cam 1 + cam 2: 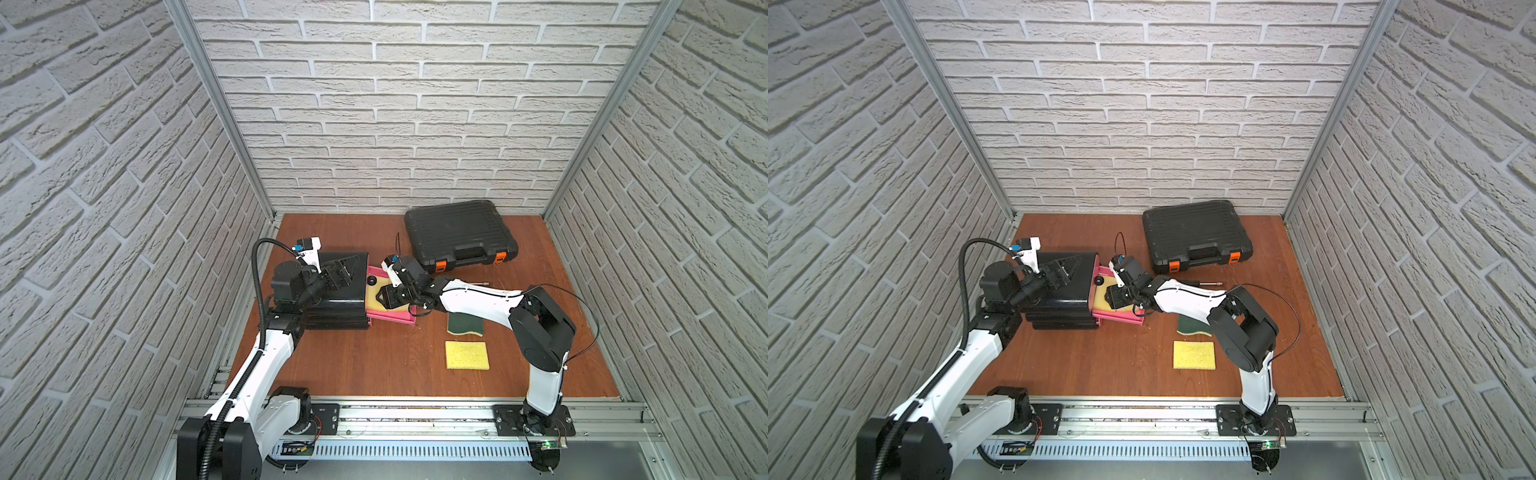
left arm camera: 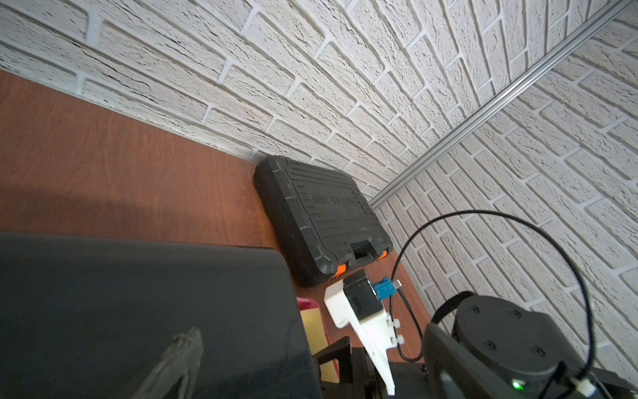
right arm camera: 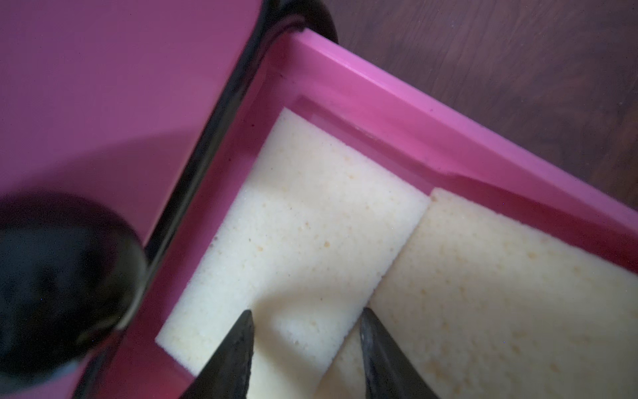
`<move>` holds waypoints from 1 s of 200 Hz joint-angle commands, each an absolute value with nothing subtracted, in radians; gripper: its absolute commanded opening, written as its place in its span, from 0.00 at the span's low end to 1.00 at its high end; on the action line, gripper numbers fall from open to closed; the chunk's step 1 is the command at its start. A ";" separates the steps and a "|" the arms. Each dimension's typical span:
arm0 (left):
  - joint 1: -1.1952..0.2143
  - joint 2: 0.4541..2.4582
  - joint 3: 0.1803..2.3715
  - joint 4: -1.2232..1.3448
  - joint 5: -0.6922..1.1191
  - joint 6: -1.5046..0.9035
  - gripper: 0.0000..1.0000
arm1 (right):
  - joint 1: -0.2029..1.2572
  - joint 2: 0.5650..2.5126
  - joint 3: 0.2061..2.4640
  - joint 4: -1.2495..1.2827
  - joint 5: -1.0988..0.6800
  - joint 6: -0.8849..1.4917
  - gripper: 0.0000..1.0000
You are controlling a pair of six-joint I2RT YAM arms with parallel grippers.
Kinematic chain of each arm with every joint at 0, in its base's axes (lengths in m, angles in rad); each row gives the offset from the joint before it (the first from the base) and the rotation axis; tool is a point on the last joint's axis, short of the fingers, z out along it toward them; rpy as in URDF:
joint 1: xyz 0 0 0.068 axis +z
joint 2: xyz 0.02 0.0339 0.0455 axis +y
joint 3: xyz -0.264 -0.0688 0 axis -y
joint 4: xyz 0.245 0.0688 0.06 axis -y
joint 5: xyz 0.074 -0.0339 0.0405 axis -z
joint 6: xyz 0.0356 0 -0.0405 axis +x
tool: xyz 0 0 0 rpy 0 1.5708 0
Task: Take the sponge out of the drawer
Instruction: Pick up the sponge from the drawer.
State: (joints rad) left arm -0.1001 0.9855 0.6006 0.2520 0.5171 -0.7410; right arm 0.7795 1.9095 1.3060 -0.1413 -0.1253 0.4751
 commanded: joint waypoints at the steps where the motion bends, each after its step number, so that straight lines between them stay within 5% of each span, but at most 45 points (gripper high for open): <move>1: -0.091 0.994 0.560 0.166 0.512 -0.745 0.98 | 0.800 1.935 1.340 -0.123 -0.144 0.472 0.49; 143: -0.088 0.986 0.551 0.167 0.511 -0.745 0.98 | 0.807 1.949 1.344 -0.107 -0.150 0.485 0.51; 200: -0.087 0.976 0.548 0.165 0.512 -0.747 0.98 | 0.807 1.963 1.347 -0.111 -0.135 0.488 0.07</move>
